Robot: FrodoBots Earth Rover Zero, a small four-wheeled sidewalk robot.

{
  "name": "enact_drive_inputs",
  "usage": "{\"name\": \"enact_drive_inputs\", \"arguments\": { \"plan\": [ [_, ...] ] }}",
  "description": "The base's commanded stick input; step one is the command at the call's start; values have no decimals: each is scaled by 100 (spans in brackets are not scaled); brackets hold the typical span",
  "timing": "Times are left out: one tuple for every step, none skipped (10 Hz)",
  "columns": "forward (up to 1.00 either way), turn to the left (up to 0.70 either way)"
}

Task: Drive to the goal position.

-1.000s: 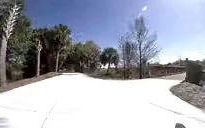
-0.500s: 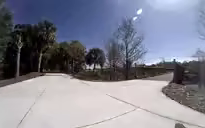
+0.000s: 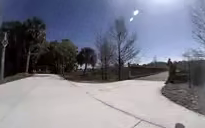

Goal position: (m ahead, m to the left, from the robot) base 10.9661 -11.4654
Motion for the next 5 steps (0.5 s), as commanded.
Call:
{"name": "enact_drive_inputs", "arguments": {
  "plan": [
    [100, 0],
    [100, 0],
    [100, 0],
    [100, 0],
    [100, 0]
  ]
}}
